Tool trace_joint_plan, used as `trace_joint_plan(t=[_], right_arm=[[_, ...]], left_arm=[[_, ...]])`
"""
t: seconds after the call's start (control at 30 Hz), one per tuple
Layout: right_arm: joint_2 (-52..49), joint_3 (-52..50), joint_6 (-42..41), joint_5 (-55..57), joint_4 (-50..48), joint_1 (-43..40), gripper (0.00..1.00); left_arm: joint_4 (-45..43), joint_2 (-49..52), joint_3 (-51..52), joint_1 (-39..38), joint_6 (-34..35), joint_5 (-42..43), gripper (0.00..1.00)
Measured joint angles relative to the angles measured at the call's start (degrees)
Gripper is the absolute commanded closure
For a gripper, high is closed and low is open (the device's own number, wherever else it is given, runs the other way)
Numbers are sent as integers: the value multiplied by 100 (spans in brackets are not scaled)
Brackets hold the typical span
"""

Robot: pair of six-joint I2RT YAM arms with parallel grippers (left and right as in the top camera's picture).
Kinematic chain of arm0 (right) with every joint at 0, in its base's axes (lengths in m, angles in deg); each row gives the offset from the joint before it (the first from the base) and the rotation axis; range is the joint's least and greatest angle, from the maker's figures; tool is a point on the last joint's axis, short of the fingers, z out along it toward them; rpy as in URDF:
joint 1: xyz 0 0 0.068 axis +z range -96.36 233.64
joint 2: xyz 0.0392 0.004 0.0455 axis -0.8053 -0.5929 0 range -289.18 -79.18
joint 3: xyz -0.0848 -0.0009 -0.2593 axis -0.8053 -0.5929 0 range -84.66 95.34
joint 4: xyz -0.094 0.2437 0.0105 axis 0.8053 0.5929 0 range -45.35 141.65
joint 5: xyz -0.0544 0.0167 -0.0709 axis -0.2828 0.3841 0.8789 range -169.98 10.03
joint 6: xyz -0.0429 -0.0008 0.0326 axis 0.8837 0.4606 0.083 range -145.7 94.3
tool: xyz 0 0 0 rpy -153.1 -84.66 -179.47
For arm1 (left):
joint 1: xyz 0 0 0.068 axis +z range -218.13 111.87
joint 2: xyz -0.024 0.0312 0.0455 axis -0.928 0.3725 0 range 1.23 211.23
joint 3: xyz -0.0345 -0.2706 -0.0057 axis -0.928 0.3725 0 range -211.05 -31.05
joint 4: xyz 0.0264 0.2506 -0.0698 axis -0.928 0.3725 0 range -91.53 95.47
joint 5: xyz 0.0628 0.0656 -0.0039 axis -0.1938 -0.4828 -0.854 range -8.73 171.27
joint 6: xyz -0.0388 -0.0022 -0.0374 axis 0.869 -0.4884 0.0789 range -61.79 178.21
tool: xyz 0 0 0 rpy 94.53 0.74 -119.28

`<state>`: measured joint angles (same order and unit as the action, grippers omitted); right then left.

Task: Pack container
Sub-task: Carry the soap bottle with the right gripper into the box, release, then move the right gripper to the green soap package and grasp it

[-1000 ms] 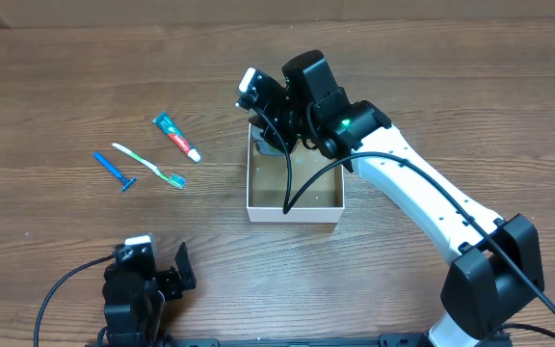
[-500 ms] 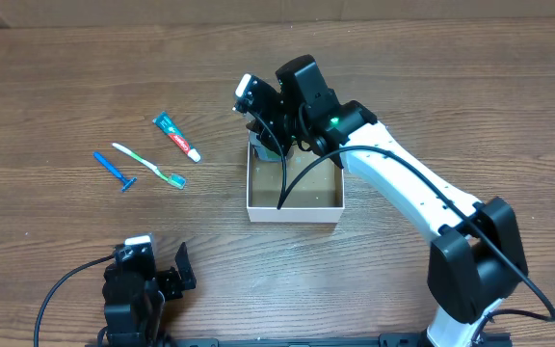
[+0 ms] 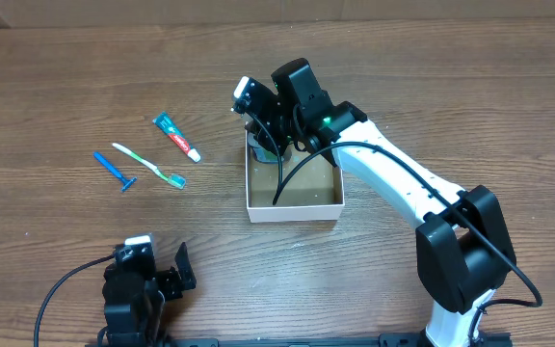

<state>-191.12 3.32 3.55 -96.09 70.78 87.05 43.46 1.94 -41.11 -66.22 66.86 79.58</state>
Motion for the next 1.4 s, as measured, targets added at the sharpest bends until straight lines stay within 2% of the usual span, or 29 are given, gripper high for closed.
trace_joint_plan(t=[0.07,0.33,0.57,0.73,0.87,0.97,1.1,1.2,1.3,1.4], right_arm=[[-9,0,-4,-7,-46,0,57],[-9,9,-70,-20,-354,0,52],[122,11,-472,-44,-767,0,42],[800,177,-1078,125,-439,-7,24],[1777,356,-1847,619,232,-138,10],[2542,501,-2588,1104,1058,-544,0],[3047,614,-3895,1832,2612,-1467,0],[2927,592,-4896,2236,3786,-2385,0],[2647,564,-5431,2345,4433,-2944,0],[2437,492,-5735,2417,4669,-3300,0]], left_arm=[[0,0,0,0,0,0,0],[0,0,0,0,0,0,0],[0,0,0,0,0,0,0],[-2,0,0,0,0,0,0],[0,0,0,0,0,0,0],[0,0,0,0,0,0,0],[2,0,0,0,0,0,0],[0,0,0,0,0,0,0],[2,0,0,0,0,0,0],[2,0,0,0,0,0,0]])
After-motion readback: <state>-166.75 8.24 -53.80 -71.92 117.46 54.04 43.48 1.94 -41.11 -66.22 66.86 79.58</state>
